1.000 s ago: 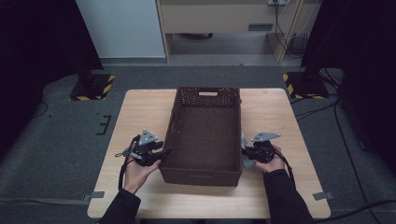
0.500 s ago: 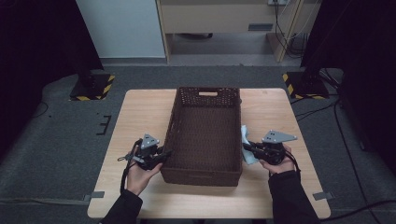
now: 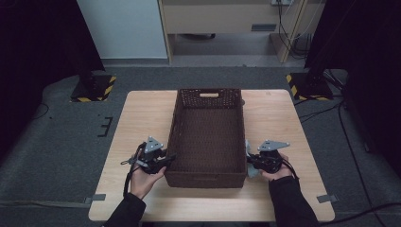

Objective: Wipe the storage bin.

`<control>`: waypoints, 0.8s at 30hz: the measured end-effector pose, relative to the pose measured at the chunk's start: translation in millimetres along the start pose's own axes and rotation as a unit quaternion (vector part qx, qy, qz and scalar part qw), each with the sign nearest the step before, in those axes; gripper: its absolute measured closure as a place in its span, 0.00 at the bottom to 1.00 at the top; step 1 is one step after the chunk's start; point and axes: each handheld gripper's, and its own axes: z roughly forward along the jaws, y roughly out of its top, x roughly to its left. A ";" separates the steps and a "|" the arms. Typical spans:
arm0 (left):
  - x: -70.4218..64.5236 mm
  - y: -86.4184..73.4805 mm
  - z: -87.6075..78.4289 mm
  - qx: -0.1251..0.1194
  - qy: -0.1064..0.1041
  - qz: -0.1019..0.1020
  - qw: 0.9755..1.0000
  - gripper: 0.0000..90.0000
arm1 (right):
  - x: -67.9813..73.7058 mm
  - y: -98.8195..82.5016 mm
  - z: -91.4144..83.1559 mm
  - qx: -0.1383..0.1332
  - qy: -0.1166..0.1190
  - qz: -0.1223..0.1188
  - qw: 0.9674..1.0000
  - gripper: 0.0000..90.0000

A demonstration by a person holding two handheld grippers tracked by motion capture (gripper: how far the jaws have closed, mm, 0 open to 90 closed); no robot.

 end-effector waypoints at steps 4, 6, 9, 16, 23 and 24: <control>-1.5 1.1 1.0 -0.004 0.010 -0.015 1.000 0.77 | 2.9 15.4 -24.6 -0.069 0.005 -0.008 0.998 0.93; -1.7 1.3 1.5 -0.005 0.010 -0.016 1.000 0.77 | 4.3 20.9 -32.2 -0.083 0.004 -0.014 0.996 0.93; -3.8 2.2 4.5 -0.011 0.015 -0.024 1.000 0.78 | 4.8 22.9 -38.0 -0.083 0.001 -0.023 0.996 0.93; -1.4 6.9 11.8 -0.016 0.017 -0.028 0.999 0.78 | -6.2 1.1 -15.2 -0.019 -0.011 -0.006 1.000 0.93; 1.8 10.1 14.5 -0.020 0.015 -0.021 0.999 0.75 | -9.7 -10.1 7.2 0.026 0.000 0.022 0.999 0.93; 2.3 10.1 13.6 -0.022 0.012 -0.021 0.999 0.71 | -9.3 -7.5 4.4 0.020 -0.001 0.019 1.000 0.93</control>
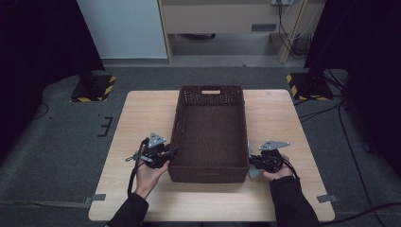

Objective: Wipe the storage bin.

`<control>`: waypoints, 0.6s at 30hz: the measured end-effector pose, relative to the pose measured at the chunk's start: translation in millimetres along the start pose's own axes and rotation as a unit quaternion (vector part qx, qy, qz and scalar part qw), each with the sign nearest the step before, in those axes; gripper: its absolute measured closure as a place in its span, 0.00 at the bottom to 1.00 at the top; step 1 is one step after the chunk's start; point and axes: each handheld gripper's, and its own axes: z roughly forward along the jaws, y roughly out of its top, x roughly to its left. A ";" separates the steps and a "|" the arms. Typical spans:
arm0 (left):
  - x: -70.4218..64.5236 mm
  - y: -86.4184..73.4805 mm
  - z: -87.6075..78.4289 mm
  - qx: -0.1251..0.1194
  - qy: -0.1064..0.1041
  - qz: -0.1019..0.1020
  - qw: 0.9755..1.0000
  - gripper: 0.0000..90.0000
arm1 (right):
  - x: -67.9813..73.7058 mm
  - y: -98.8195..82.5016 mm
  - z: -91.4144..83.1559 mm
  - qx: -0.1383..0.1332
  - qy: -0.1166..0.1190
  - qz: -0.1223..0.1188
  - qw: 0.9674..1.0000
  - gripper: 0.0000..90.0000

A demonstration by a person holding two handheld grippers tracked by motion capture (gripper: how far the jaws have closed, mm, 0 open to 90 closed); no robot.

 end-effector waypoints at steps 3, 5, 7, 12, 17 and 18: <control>0.8 0.3 -3.2 -0.003 -0.007 0.004 1.000 0.61 | 2.7 10.1 -20.3 -0.053 -0.001 -0.007 0.999 0.93; 0.2 -0.3 -7.4 0.001 -0.013 0.013 1.000 0.58 | 5.9 15.4 -33.5 -0.084 -0.001 -0.015 0.996 0.93; -0.2 -2.8 -10.0 0.003 -0.017 0.018 1.000 0.57 | 8.9 19.1 -43.4 -0.103 0.004 -0.020 0.994 0.93; -1.7 -9.1 -11.9 0.008 -0.021 0.020 1.000 0.58 | 17.0 12.7 -45.4 -0.086 0.018 -0.028 0.996 0.93; -7.8 -9.2 -10.0 0.015 -0.013 0.020 1.000 0.67 | 14.6 -7.1 -26.2 -0.029 0.007 -0.015 0.999 0.93; -8.6 -9.1 -9.6 0.015 -0.011 0.018 1.000 0.68 | 14.2 -11.0 -21.3 -0.014 0.003 -0.011 1.000 0.93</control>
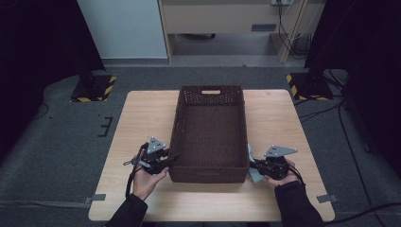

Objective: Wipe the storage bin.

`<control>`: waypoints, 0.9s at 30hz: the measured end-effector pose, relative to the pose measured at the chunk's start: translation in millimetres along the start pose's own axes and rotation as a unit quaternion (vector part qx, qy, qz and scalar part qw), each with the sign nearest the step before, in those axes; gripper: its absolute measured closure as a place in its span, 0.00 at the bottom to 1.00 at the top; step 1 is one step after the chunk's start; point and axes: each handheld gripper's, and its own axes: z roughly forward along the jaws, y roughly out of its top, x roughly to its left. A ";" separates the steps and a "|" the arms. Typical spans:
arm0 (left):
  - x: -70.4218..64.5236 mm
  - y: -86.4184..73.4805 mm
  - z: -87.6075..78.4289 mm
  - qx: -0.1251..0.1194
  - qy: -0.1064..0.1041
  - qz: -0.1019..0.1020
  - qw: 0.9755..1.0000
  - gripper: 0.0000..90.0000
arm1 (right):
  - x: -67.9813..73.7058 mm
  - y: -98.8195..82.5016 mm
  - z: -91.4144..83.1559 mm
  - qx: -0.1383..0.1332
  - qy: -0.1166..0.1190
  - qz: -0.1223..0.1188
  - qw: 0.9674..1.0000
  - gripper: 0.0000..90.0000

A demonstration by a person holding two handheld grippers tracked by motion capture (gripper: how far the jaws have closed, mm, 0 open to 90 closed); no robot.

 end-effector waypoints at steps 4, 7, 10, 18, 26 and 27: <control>-1.4 0.5 0.4 0.002 0.006 0.001 1.000 0.70 | 3.9 -6.0 5.1 0.019 -0.002 0.000 1.000 0.93; -0.5 0.0 0.3 0.001 0.001 -0.002 1.000 0.69 | 8.3 2.8 -11.2 -0.026 0.001 -0.002 1.000 0.93; 0.5 -0.8 0.3 -0.001 -0.004 -0.004 1.000 0.67 | 15.0 10.4 -31.2 -0.068 0.005 -0.013 0.998 0.93; 1.5 -1.6 0.2 -0.001 -0.009 -0.002 1.000 0.63 | 23.4 2.1 -33.6 -0.051 0.005 -0.019 0.999 0.93; 0.9 -2.2 0.7 -0.002 -0.012 0.000 1.000 0.60 | 26.7 -12.0 -16.2 0.009 0.001 -0.016 1.000 0.93; 1.1 -2.1 0.7 -0.002 -0.012 -0.002 1.000 0.60 | 27.5 -8.6 -22.2 -0.009 0.002 -0.016 1.000 0.93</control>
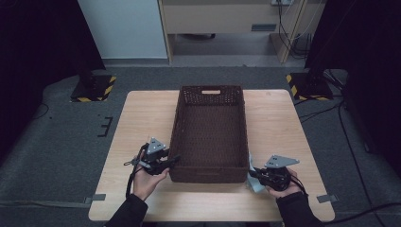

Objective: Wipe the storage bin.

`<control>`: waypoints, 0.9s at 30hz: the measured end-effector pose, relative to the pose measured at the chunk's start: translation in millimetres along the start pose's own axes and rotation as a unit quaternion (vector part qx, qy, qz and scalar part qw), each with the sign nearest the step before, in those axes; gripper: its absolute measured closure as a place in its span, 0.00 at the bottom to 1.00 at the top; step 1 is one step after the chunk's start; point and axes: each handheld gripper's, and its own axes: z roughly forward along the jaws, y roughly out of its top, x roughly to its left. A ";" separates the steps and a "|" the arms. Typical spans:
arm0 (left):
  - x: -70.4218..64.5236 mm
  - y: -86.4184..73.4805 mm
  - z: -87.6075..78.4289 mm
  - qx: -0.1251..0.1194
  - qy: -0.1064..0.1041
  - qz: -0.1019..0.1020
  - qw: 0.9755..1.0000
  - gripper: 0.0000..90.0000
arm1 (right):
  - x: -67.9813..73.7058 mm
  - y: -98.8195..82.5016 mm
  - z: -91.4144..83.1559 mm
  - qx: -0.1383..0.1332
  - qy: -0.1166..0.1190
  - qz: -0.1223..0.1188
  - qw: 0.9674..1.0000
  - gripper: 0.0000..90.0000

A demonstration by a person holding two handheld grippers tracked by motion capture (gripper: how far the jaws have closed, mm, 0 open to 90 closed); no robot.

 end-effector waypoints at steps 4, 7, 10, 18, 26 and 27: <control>-0.6 0.0 -0.1 0.000 0.002 0.002 1.000 0.60 | 3.3 11.9 -24.6 -0.064 0.002 -0.003 0.998 0.93; -0.8 0.1 -0.2 0.001 0.003 0.003 1.000 0.61 | 6.9 13.6 -33.9 -0.079 0.004 -0.008 0.997 0.93; -1.1 0.3 -0.2 0.001 0.004 0.005 1.000 0.61 | 7.9 5.4 -27.0 -0.053 0.006 -0.007 0.999 0.93; -1.1 0.4 -0.2 0.002 0.005 0.007 1.000 0.61 | 5.8 -8.6 -5.1 0.018 0.002 0.008 1.000 0.93; -1.1 0.2 -0.1 0.001 0.005 0.005 1.000 0.60 | 15.1 6.8 -37.5 -0.073 0.011 0.000 0.997 0.93; -1.1 0.2 -0.1 0.001 0.005 0.005 1.000 0.60 | 17.5 6.6 -39.5 -0.078 0.015 -0.001 0.997 0.93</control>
